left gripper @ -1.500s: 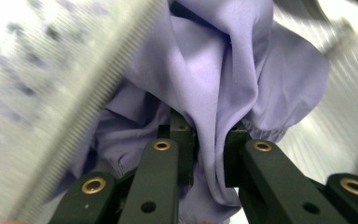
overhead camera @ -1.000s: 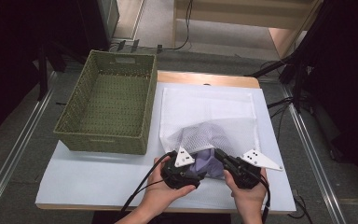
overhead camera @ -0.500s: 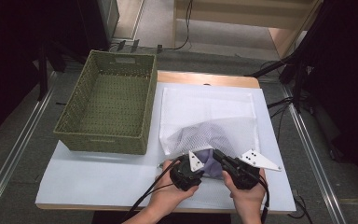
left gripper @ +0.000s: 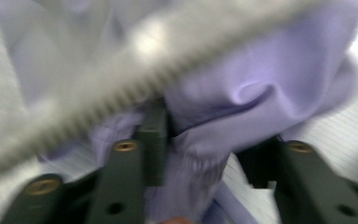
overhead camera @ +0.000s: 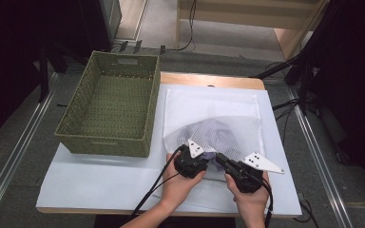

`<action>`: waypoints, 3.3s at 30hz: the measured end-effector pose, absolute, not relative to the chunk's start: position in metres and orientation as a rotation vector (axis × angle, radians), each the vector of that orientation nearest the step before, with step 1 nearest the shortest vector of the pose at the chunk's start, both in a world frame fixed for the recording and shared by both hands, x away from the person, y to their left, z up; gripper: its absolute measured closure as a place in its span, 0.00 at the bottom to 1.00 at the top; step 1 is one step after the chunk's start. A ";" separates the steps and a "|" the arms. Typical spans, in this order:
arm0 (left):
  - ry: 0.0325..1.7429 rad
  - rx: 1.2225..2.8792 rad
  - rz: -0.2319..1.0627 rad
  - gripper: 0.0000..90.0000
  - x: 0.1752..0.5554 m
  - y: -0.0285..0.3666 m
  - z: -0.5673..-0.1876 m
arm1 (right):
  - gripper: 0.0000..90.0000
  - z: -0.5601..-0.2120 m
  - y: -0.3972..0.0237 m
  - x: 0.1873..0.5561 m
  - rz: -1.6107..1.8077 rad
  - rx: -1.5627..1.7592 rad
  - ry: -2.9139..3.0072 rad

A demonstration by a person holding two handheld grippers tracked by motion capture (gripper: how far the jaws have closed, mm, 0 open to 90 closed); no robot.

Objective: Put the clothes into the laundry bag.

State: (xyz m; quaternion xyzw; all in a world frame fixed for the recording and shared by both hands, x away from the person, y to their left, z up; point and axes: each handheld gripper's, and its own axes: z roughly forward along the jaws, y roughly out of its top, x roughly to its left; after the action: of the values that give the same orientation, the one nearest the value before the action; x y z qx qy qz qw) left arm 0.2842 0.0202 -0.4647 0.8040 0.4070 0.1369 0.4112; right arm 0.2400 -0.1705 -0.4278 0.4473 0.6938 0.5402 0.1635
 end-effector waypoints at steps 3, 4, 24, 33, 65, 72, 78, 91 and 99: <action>0.963 2.040 0.315 0.48 0.272 0.030 -0.454 | 1.00 -0.430 -0.173 0.242 1.540 1.284 1.976; 0.947 2.055 0.291 0.46 0.268 0.033 -0.452 | 1.00 -0.430 -0.173 0.242 1.537 1.287 1.972; 1.074 2.023 0.434 0.96 0.298 0.022 -0.468 | 1.00 -0.442 -0.172 0.247 1.465 1.336 1.999; 1.158 1.980 0.304 0.76 0.305 0.028 -0.475 | 1.00 -0.451 -0.168 0.249 1.421 1.352 2.044; 0.922 2.022 0.315 0.62 0.230 0.126 -0.447 | 1.00 -0.444 -0.184 0.223 1.420 1.339 2.032; 0.968 1.987 0.321 0.60 0.223 0.155 -0.449 | 1.00 -0.456 -0.189 0.208 1.369 1.361 2.079; 1.015 1.967 0.344 0.59 0.225 0.174 -0.450 | 1.00 -0.470 -0.191 0.206 1.312 1.409 2.111; 1.064 1.973 0.343 0.57 0.232 0.191 -0.457 | 0.64 -0.469 -0.184 0.209 1.342 1.390 2.077; 1.070 1.964 0.347 0.57 0.233 0.193 -0.456 | 0.52 -0.437 -0.167 0.200 1.397 1.241 1.998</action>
State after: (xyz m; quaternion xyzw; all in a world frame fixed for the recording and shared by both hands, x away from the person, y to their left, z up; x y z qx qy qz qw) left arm 0.2328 0.1932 -0.4561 0.7855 0.4278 0.1387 0.4251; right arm 0.2005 -0.1674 -0.4372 0.4445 0.7152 0.5003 0.2016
